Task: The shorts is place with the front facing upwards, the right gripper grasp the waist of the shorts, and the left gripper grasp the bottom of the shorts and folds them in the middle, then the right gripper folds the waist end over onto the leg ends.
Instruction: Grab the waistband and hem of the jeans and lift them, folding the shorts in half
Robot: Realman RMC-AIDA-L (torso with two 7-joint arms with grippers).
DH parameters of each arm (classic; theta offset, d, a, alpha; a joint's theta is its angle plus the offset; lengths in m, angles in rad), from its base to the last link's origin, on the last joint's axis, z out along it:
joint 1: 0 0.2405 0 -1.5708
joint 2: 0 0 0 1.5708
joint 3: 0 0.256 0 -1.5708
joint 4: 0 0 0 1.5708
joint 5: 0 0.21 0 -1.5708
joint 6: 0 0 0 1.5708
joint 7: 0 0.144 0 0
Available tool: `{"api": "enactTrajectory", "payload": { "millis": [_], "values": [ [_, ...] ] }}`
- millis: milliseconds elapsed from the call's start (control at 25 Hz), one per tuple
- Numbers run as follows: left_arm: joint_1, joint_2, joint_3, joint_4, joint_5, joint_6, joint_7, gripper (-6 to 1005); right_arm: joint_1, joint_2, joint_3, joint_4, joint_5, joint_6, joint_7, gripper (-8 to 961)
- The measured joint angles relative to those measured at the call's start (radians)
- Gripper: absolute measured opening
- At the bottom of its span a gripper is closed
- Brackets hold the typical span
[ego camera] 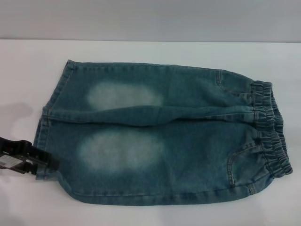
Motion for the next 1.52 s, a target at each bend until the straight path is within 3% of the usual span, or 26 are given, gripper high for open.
{"api": "enactTrajectory", "payload": {
  "millis": [240,480,680,800,1120,1320,1480,1520],
  "values": [
    [0.0,0.0,0.006,0.002,0.016,-0.001,-0.001,610,0.0,0.002,0.0,-0.002,0.0,0.0,0.0,567],
    [0.001,-0.002,0.002,0.008,0.04,-0.007,-0.002,448,-0.003,0.004,0.0,-0.005,0.0,0.0,0.0,566],
    [-0.002,-0.004,-0.001,0.01,0.06,-0.015,-0.002,269,-0.005,0.005,0.0,-0.007,0.0,0.0,0.0,566],
    [-0.003,-0.004,-0.002,0.01,0.066,-0.021,-0.006,44,-0.007,0.005,0.0,-0.008,0.0,0.0,0.0,566],
    [-0.007,-0.003,-0.004,0.011,0.067,-0.052,-0.026,46,-0.009,0.002,-0.001,-0.012,-0.019,0.004,0.04,567],
    [-0.005,-0.011,-0.01,0.037,0.061,-0.069,-0.021,47,-0.035,-0.033,-0.008,-0.097,-0.235,0.072,0.352,567],
    [-0.003,-0.019,-0.024,0.054,0.06,-0.071,-0.018,48,-0.047,-0.101,-0.009,-0.195,-0.576,0.081,0.759,567],
    [-0.005,-0.03,-0.066,0.06,0.059,-0.074,-0.002,49,-0.047,-0.118,-0.009,-0.225,-0.667,0.073,0.855,567]
  ]
}}
